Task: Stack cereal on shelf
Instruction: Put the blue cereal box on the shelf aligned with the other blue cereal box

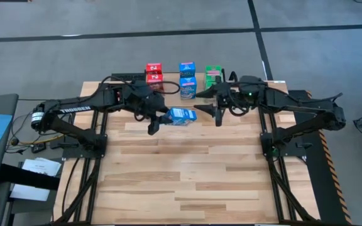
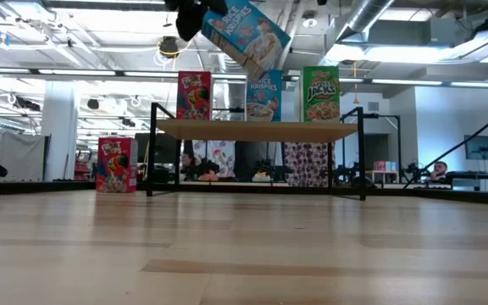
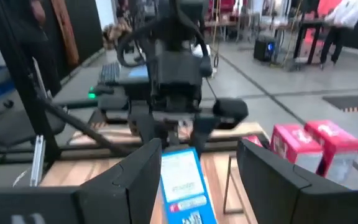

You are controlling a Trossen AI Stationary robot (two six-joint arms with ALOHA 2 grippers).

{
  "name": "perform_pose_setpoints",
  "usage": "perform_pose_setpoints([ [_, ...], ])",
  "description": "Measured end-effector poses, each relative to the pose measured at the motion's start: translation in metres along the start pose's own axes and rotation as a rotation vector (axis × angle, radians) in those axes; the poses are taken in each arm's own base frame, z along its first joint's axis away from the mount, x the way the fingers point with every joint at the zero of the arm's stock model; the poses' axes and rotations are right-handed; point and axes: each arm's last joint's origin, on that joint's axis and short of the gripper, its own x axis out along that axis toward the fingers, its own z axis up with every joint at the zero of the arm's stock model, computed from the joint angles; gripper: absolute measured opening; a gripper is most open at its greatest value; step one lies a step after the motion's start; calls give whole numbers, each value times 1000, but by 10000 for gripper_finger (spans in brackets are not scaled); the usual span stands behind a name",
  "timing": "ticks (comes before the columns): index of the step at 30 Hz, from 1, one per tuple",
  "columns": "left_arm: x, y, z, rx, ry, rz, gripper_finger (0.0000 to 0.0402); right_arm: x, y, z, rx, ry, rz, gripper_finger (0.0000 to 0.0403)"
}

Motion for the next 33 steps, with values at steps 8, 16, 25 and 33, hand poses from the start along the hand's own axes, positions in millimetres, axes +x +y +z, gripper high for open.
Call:
perform_pose_setpoints([
  [8,-9,-1,15,82,-51,3,190,-1,-2,14,-15,-144,-5,235],
  [16,-13,-2,21,139,-68,5,190,-1,-3,14,51,-143,-67,235],
  [25,-13,-2,17,139,-27,3,190,0,5,6,58,-66,-121,235],
  [33,-13,-3,16,99,-17,-38,190,1,11,1,63,-14,-98,239],
])
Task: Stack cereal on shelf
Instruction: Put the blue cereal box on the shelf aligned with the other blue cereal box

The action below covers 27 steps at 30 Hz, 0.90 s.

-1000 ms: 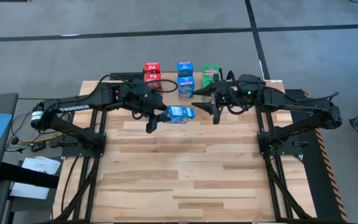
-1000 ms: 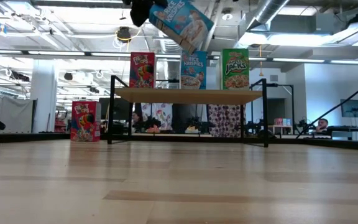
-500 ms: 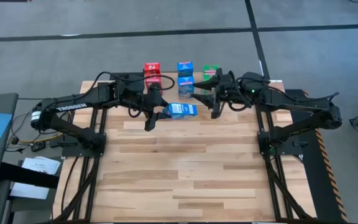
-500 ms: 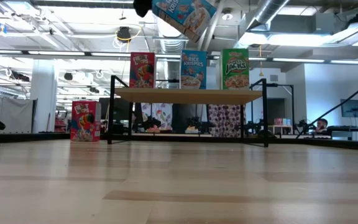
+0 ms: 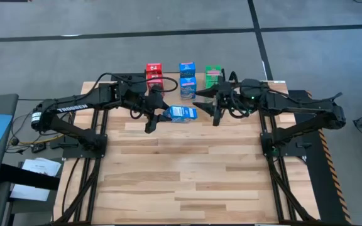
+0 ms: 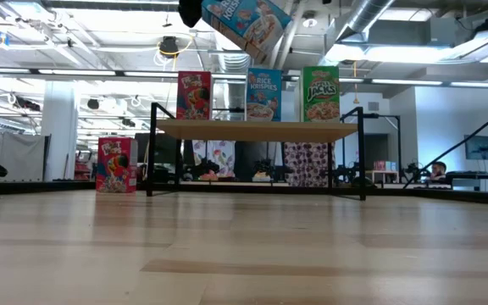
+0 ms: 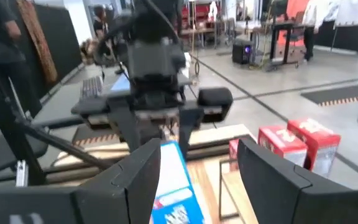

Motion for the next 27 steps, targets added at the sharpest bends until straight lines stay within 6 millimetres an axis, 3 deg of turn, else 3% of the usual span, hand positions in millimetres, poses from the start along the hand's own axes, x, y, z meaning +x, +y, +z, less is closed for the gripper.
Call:
perform_pose_setpoints([
  [12,0,-3,-2,-76,14,-76,190,-1,19,-17,51,164,102,240],
  [20,2,-9,-3,-102,31,-140,190,24,35,-42,65,256,134,240],
  [27,3,-16,-6,-94,66,-155,190,39,37,-54,61,279,126,240],
])
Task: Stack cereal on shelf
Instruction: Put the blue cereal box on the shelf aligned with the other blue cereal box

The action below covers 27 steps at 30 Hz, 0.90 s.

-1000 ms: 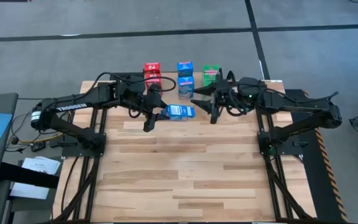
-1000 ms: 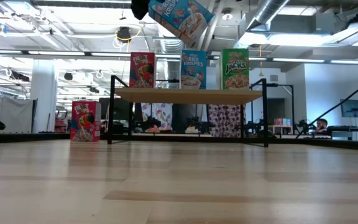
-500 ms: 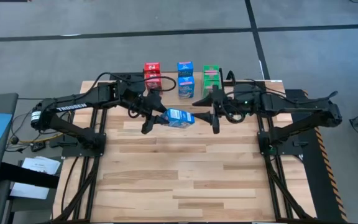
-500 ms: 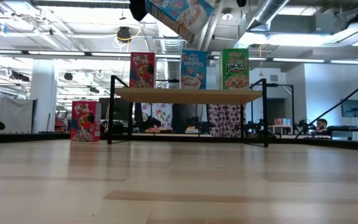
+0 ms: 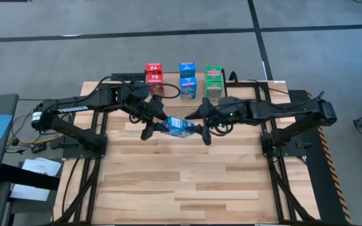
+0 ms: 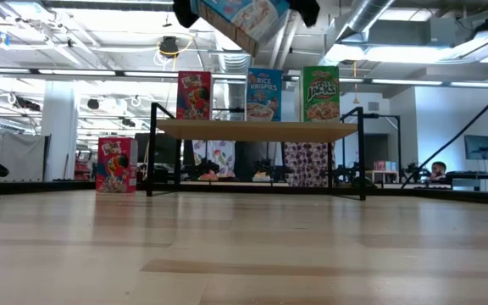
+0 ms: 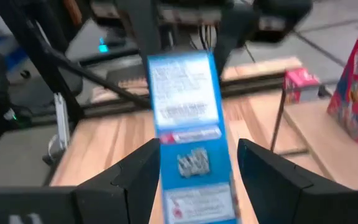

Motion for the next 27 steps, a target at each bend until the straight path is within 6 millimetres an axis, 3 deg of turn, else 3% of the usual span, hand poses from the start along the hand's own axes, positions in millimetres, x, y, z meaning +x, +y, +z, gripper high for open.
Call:
perform_pose_setpoints([
  [8,1,-3,-1,16,7,20,190,18,-1,-9,0,29,10,240],
  [27,1,-2,-2,11,24,35,190,13,0,3,92,-75,26,240],
])
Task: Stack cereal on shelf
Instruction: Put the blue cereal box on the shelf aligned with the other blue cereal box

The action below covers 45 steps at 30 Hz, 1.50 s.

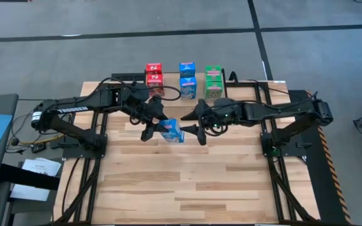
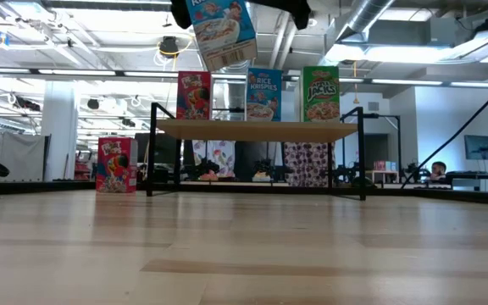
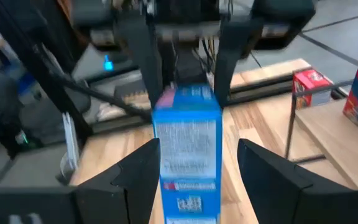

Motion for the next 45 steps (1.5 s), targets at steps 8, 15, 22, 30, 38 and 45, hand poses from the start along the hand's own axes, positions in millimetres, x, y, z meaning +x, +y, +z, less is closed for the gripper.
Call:
perform_pose_setpoints([
  [8,0,0,-2,-6,24,0,190,0,1,2,18,-19,6,240],
  [15,0,0,-2,-6,25,6,190,0,1,2,25,-9,35,241],
  [22,0,0,-3,-7,25,13,190,0,-2,-3,58,51,35,241],
  [30,0,0,-2,-4,22,13,190,0,-6,-2,65,50,22,280],
  [38,0,0,5,9,-49,13,190,0,-6,-2,20,45,21,330],
  [45,0,0,6,11,-57,13,190,0,-6,1,-6,14,25,334],
])
